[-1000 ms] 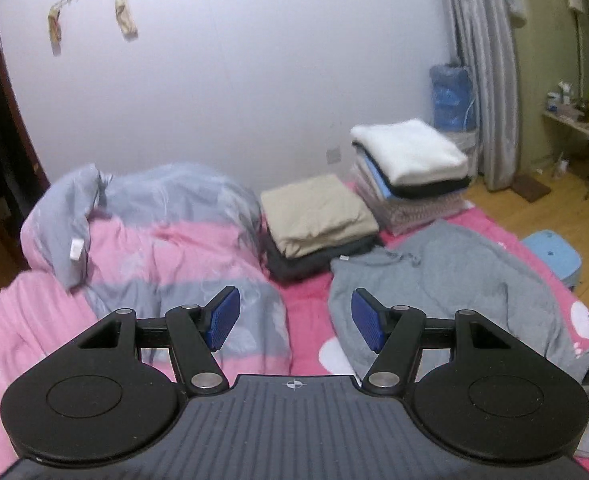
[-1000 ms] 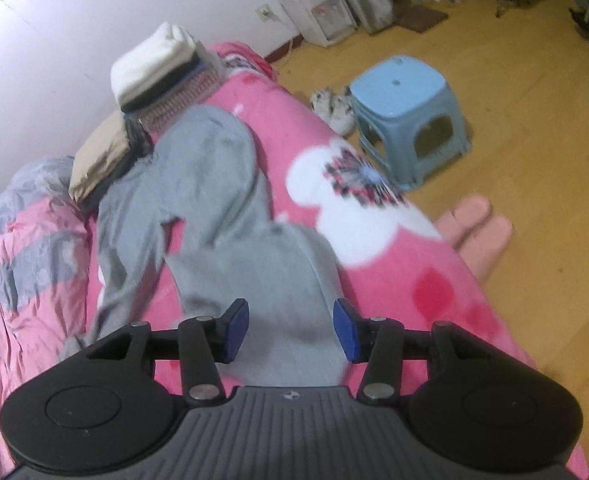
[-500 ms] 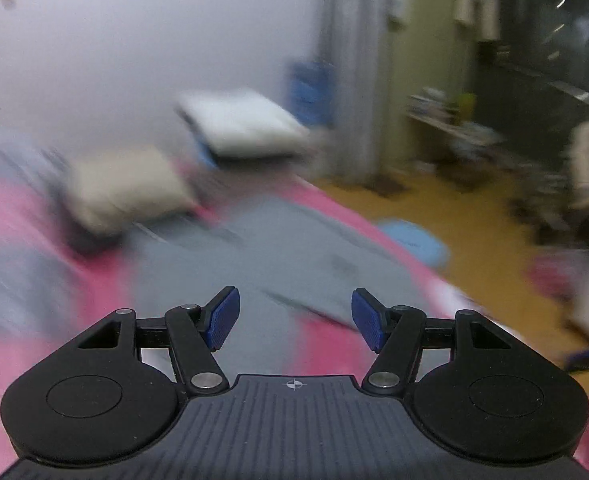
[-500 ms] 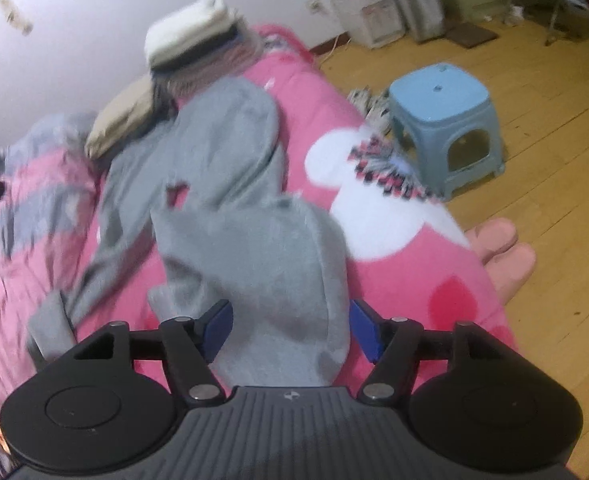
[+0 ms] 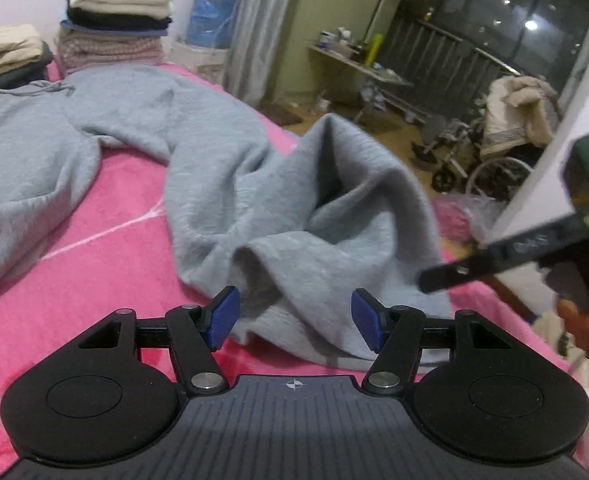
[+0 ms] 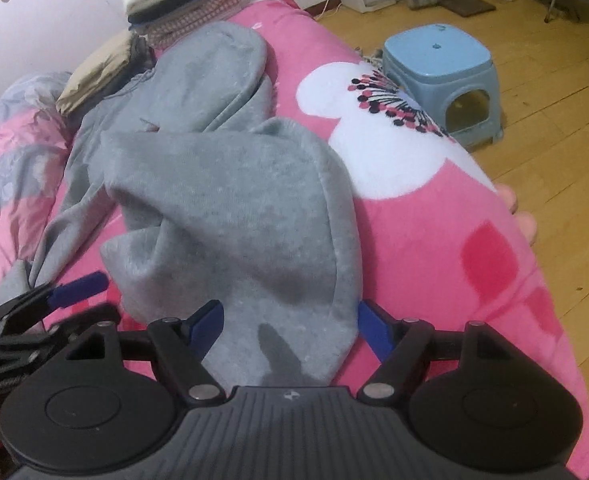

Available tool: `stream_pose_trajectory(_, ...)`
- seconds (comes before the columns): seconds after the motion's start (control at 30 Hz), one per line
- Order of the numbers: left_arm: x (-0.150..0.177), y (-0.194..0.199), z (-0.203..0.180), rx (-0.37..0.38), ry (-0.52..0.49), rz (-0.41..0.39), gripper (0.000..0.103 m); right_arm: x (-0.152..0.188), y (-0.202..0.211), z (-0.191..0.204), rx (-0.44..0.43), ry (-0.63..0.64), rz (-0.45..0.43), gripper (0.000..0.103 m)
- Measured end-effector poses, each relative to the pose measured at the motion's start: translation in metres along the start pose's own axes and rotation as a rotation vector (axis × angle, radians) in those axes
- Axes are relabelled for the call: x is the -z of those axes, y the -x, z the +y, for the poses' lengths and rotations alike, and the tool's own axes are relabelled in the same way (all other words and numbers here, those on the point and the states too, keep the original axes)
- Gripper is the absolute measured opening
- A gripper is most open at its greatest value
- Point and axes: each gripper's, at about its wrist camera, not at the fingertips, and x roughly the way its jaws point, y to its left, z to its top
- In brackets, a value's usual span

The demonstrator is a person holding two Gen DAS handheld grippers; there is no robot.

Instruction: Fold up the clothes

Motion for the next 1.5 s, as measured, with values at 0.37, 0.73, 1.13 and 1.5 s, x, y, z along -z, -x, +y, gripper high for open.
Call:
stream_pose_trajectory(0.37,0.014,-0.022,0.002,-0.073,0.035,-0.009,0.037,0.012,-0.014,0.000,-0.004,0.000,-0.032,0.068)
stream_pose_trajectory(0.73,0.029,-0.006,-0.005,0.071,0.136,0.036,0.001,0.015,0.015,0.014,-0.091,0.039,-0.118,0.008)
stream_pose_trajectory(1.13,0.069,0.024,-0.046,0.466,0.192,0.196,0.001,0.044,0.118,0.027,-0.221,0.280,-0.066,0.007)
stream_pose_trajectory(1.5,0.088,0.016,-0.090,0.603,0.090,0.385,0.003,0.073,0.082,-0.049,0.037,0.183,0.196,0.010)
